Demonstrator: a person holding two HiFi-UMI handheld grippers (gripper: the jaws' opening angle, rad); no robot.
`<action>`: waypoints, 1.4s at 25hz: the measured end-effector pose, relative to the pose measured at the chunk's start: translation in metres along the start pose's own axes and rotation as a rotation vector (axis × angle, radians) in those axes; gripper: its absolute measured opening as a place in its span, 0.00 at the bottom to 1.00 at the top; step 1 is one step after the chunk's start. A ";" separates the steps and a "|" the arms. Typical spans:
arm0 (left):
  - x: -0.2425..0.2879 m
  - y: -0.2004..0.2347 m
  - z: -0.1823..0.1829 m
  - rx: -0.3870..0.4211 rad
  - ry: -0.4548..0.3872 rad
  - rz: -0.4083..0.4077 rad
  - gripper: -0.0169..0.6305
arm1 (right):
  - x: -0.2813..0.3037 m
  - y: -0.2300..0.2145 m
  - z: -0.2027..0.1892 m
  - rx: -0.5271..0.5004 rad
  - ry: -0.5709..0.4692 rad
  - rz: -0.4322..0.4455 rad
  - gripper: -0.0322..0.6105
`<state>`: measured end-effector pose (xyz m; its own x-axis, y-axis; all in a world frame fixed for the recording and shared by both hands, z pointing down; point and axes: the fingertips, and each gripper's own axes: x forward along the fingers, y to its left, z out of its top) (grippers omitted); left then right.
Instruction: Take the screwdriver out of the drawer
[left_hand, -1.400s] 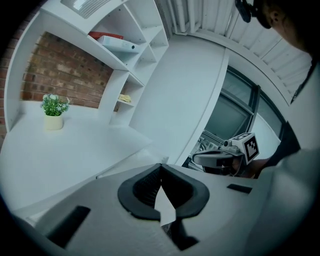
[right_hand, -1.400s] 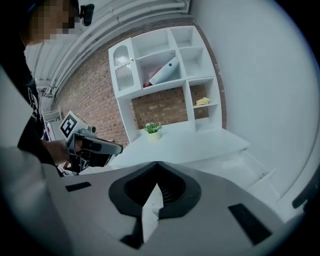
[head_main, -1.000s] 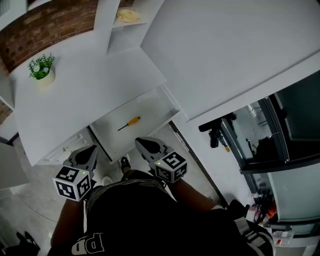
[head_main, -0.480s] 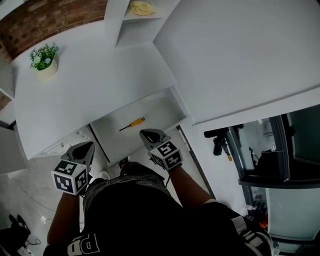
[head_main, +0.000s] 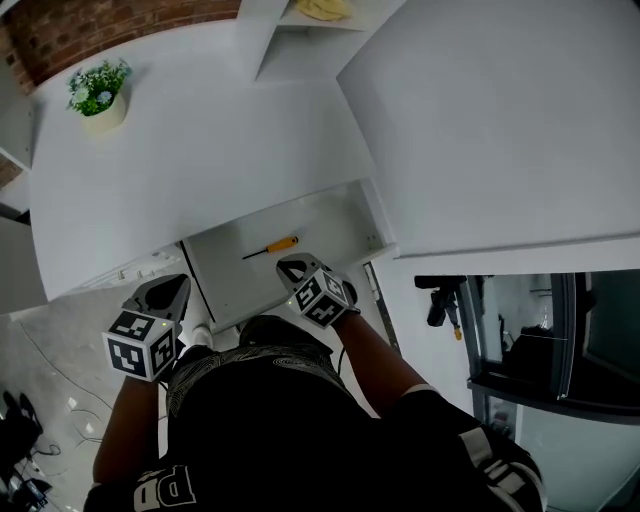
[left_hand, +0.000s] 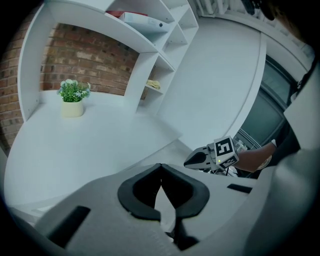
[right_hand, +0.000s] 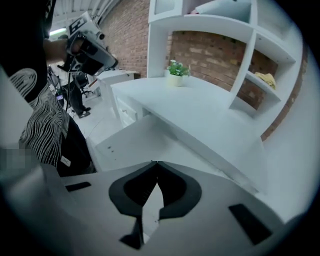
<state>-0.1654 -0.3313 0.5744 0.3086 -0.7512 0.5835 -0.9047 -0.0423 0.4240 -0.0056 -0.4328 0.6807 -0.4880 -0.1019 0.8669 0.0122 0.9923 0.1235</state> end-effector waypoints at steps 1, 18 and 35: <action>0.003 0.002 -0.001 -0.005 0.005 0.006 0.05 | 0.006 -0.002 -0.003 -0.033 0.014 0.005 0.06; 0.022 0.026 -0.025 -0.145 0.044 0.101 0.05 | 0.102 -0.035 -0.058 -0.409 0.269 0.127 0.06; 0.010 0.051 -0.041 -0.241 0.036 0.162 0.05 | 0.141 -0.023 -0.081 -0.720 0.414 0.218 0.14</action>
<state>-0.1963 -0.3135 0.6303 0.1801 -0.7116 0.6792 -0.8486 0.2369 0.4731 -0.0036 -0.4759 0.8390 -0.0543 -0.0707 0.9960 0.6879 0.7203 0.0886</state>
